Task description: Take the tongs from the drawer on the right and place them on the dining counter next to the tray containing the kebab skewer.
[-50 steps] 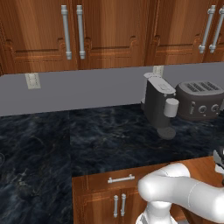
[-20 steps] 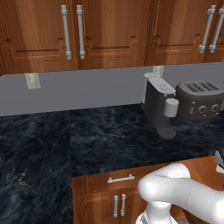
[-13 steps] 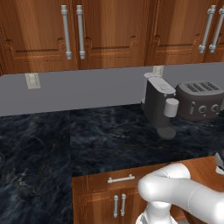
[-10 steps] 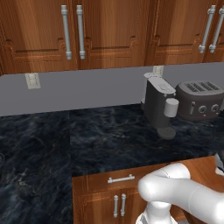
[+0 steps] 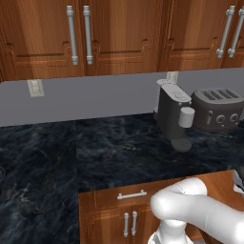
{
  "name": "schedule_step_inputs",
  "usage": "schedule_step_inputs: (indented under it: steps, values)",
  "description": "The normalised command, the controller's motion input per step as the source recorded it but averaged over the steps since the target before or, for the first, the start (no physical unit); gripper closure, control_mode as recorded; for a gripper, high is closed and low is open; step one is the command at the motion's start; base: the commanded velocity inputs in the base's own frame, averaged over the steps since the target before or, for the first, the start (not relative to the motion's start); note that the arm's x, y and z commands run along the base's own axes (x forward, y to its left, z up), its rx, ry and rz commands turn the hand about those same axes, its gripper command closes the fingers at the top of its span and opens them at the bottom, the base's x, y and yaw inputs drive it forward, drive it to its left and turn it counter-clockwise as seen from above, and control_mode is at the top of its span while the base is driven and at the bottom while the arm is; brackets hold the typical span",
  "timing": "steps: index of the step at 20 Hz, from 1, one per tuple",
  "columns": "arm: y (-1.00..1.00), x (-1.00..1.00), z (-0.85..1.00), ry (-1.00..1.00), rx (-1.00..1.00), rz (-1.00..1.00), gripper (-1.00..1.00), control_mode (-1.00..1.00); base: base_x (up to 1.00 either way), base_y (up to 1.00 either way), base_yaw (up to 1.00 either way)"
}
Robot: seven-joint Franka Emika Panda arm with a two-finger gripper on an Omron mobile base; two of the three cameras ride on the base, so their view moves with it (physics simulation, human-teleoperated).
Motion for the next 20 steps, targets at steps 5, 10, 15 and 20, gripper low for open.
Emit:
schedule_step_inputs:
  steps: [5,10,15,20]
  values:
    - [0.0,0.0,-0.1,0.0,0.0,0.02,-1.0,-1.0,0.0,0.0,0.0]
    - [0.0,0.12,-0.19,0.0,0.0,0.0,-1.0,-1.0,0.0,0.0,0.0]
    - [0.0,0.21,-0.21,0.0,0.01,0.0,-1.0,-1.0,0.0,0.0,0.0]
    - [-0.01,0.09,-0.15,0.0,0.04,0.0,-1.0,-1.0,0.0,0.0,0.0]
